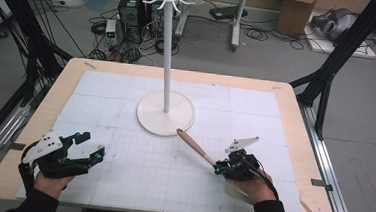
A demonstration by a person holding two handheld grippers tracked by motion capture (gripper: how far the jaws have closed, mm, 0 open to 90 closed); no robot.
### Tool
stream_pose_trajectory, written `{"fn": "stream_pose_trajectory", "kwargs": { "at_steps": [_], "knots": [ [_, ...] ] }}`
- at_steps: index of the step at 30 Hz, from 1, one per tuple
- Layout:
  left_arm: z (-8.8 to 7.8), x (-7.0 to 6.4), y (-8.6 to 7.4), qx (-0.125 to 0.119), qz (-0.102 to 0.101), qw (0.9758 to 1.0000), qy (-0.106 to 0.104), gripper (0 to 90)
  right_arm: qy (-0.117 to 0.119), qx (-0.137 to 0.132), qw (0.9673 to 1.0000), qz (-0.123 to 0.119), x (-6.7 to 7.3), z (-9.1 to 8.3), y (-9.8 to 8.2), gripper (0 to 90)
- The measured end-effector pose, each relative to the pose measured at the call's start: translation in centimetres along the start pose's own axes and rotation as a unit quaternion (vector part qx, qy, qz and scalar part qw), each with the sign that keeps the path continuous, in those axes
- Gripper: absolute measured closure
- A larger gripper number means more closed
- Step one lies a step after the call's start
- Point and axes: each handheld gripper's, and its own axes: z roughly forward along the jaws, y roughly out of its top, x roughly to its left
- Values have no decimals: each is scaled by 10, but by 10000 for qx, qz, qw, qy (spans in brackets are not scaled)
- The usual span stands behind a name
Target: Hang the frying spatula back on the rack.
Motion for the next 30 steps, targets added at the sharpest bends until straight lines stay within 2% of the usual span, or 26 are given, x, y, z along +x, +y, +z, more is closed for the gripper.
{"fn": "stream_pose_trajectory", "kwargs": {
  "at_steps": [8,12,14,16,18,20,22,24,27,30],
  "knots": [
    [7,-9,8,-70,-165,9997,-166,228,116,-626,9980,-51,11,-12,11,777],
    [15,-12,15,-22,-393,9986,-351,226,59,-905,9959,-30,14,-15,13,777],
    [20,-13,20,15,-445,9981,-419,225,59,-1002,9949,-30,15,-17,14,777],
    [27,-16,26,76,-452,9980,-430,225,155,-1111,9937,-27,17,-18,17,777],
    [35,-21,35,141,-465,9977,-471,225,108,-1192,9928,-93,19,-19,20,777],
    [44,-27,45,117,-438,9974,-554,225,88,-1312,9912,-132,24,-20,24,777],
    [52,-35,55,97,-329,9973,-656,225,55,-1431,9895,-206,29,-22,28,777],
    [60,-42,64,56,-295,9964,-790,226,57,-1620,9864,-283,33,-24,31,777],
    [73,-50,74,2,-293,9952,-936,213,54,-1882,9815,-350,38,-27,34,777],
    [84,-59,79,69,-240,9946,-1012,215,107,-2016,9788,-343,44,-30,38,776]
  ]
}}
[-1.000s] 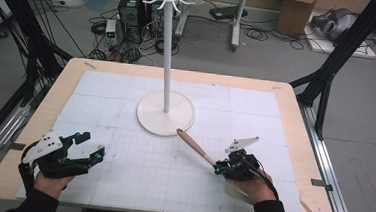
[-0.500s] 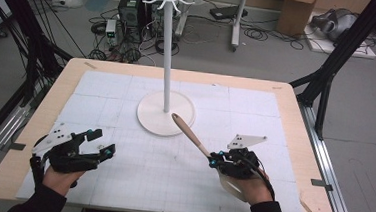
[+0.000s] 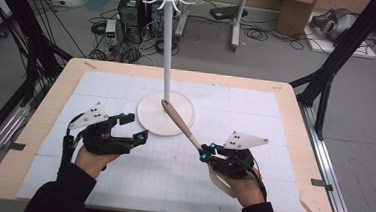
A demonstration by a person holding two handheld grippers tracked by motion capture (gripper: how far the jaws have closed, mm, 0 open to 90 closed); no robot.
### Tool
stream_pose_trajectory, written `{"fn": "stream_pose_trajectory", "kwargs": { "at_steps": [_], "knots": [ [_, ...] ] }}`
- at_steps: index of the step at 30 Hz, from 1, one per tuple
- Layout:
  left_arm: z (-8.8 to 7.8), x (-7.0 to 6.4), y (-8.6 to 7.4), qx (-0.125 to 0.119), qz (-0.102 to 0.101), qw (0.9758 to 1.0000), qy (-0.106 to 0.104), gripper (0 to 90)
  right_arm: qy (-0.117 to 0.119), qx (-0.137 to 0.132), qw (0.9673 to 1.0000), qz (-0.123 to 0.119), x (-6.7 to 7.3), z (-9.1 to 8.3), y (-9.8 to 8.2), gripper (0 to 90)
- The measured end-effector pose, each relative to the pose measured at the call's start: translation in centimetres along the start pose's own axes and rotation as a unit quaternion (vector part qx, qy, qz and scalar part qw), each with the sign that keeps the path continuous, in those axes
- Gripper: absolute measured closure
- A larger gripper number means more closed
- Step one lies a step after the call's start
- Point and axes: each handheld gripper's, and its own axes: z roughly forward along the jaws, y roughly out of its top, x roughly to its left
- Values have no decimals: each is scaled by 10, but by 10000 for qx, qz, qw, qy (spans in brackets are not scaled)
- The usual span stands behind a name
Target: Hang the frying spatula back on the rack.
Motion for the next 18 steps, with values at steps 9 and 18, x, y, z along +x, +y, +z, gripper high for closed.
{"fn": "stream_pose_trajectory", "kwargs": {
  "at_steps": [9,18],
  "knots": [
    [27,-12,16,-119,-206,9992,-312,275,90,-242,9996,-118,13,3,7,776],
    [41,-21,31,-147,-229,9988,-411,296,72,-424,9990,-151,16,2,9,776]
  ]
}}
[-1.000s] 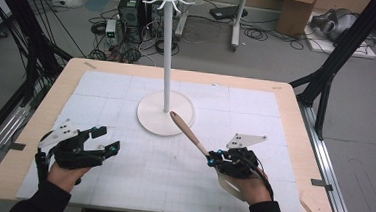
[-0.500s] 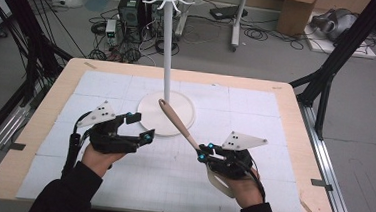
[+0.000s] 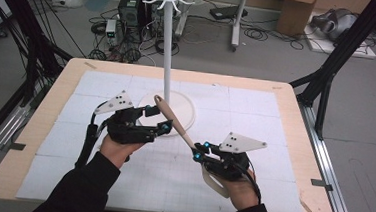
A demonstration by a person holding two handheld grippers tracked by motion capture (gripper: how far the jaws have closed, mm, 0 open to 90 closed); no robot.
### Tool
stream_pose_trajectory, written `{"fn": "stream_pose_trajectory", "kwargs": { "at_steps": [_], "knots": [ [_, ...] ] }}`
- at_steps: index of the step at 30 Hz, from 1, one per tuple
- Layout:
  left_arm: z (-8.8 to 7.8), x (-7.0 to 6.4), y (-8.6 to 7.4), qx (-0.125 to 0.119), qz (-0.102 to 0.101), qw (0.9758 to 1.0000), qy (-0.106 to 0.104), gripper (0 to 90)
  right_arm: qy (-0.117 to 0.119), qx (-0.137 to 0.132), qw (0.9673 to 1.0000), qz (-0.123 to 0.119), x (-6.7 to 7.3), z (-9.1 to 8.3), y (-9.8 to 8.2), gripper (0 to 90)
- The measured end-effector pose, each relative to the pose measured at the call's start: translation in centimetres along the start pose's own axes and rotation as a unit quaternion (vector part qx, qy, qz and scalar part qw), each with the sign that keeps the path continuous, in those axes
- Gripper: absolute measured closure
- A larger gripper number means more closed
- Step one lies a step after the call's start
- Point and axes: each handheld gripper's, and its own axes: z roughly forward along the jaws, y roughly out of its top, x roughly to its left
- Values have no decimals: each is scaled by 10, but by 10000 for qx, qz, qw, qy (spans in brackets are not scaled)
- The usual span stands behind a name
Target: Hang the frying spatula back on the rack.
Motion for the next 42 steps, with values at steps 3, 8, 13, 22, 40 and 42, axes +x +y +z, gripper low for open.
{"fn": "stream_pose_trajectory", "kwargs": {
  "at_steps": [3,8,13,22,40,42],
  "knots": [
    [5,-2,2,3,-47,10000,-34,333,-24,-42,10000,-15,2,1,1,776],
    [9,-3,3,18,-113,9999,35,399,-53,-8,10000,-65,6,4,3,776],
    [10,-4,3,-22,-128,9999,87,451,-136,-25,9999,-73,9,6,4,776],
    [7,-4,6,-187,-249,9994,142,577,-372,-122,9992,-36,13,8,6,775],
    [8,-22,21,-485,-184,9971,-549,724,-437,-252,9986,-129,19,12,7,772],
    [8,-24,23,-494,-104,9969,-596,729,-464,-319,9983,-151,18,12,8,771]
  ]
}}
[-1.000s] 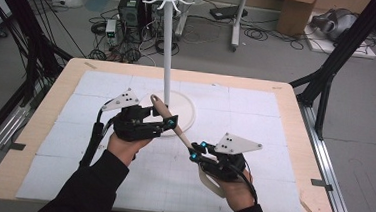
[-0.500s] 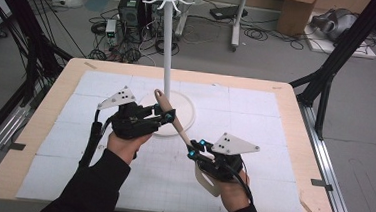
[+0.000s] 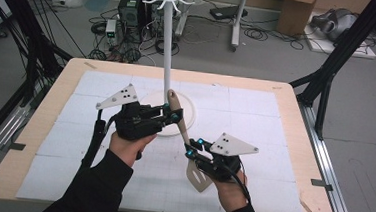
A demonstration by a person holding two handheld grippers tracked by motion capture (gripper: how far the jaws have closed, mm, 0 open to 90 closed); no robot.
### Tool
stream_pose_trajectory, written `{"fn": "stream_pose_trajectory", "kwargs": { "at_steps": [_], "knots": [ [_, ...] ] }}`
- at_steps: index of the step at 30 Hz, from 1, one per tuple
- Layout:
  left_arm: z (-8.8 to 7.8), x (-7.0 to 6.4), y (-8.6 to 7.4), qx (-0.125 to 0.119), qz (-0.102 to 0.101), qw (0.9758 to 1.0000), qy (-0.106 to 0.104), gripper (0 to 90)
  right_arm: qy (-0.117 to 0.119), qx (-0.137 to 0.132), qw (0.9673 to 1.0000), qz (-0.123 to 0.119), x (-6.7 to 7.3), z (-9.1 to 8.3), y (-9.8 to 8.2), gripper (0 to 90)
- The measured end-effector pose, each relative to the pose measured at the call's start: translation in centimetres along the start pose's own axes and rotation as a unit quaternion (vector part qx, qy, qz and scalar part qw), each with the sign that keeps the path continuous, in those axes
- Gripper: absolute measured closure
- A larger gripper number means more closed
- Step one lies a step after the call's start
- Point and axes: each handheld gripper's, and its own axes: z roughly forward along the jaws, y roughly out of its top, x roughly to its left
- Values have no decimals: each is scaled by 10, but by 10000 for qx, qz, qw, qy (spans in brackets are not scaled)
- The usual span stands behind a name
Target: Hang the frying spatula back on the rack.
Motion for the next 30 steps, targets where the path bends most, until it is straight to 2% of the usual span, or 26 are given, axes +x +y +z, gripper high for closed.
{"fn": "stream_pose_trajectory", "kwargs": {
  "at_steps": [3,10,12,16,19,21,26,27,30],
  "knots": [
    [0,-1,3,-52,116,9998,-137,732,27,-93,10000,17,-1,-2,0,750],
    [-7,7,12,-125,295,9992,-244,736,-26,-401,9991,146,-12,-14,-1,491],
    [-9,9,16,-82,391,9988,-282,736,-97,-402,9989,223,-16,-19,-2,427],
    [-14,14,28,3,654,9973,-320,737,-191,-355,9986,329,-26,-28,-5,355],
    [-16,15,42,147,996,9946,-234,736,-399,-178,9981,434,-33,-35,-6,254],
    [-17,15,49,182,1100,9935,-220,736,-653,-78,9971,377,-38,-41,-9,205],
    [-15,18,76,224,1342,9905,-181,736,-1067,165,9937,307,-49,-58,-20,177],
    [-14,19,80,222,1372,9901,-197,736,-1168,162,9926,308,-52,-62,-23,171],
    [-11,20,94,235,1437,9891,-233,736,-1279,106,9910,390,-58,-69,-25,171]
  ]
}}
